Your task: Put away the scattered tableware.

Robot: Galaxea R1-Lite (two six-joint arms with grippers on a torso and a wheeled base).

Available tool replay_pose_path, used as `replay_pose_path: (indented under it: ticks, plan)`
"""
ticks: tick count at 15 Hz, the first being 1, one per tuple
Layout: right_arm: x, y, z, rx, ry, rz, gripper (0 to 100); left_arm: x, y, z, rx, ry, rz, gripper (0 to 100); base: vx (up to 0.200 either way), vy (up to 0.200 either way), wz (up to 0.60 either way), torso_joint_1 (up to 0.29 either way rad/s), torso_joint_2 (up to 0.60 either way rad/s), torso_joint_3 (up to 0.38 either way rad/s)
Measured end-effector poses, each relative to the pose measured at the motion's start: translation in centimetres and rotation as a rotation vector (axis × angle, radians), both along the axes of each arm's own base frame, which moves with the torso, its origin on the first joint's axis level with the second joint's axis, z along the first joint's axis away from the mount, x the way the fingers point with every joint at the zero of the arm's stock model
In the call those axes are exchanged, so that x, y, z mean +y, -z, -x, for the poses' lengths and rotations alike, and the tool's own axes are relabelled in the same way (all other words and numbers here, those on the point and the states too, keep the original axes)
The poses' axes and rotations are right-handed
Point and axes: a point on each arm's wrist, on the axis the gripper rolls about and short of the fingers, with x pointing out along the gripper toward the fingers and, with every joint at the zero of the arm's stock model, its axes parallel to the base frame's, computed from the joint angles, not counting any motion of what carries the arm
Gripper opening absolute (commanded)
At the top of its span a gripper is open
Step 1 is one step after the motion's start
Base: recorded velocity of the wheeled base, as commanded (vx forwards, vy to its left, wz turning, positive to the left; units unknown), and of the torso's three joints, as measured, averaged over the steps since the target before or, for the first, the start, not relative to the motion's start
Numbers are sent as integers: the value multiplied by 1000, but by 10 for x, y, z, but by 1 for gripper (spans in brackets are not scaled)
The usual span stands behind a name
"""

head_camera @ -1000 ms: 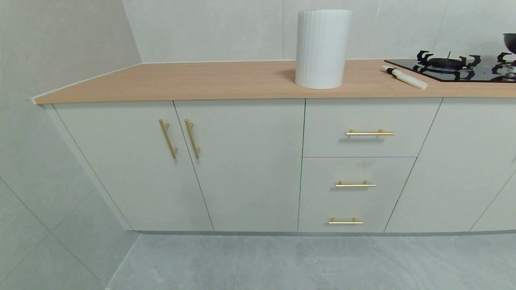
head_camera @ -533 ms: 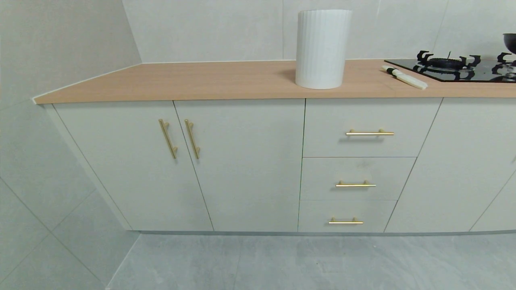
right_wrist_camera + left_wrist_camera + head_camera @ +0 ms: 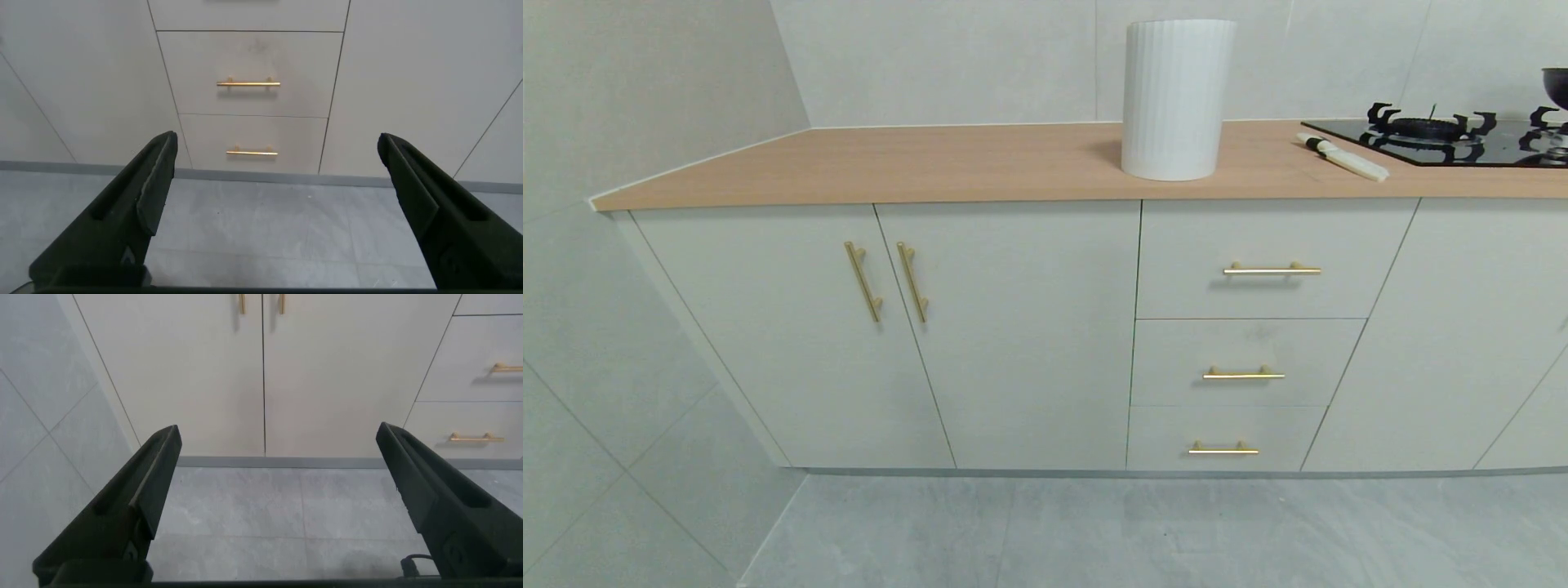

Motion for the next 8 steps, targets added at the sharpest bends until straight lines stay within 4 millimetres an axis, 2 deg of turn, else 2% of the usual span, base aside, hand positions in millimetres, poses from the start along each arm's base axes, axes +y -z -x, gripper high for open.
replay_pose_path:
  ticks: [6,8]
  plan:
    - [0,1,0,4,-3,-3,100,0,0,0,0,1,-5,100,0,0,0,0,0,0]
    - [0,1,0,4,-3,-5,100,0,0,0,0,1,-4,100,200,0,0,0,0,0]
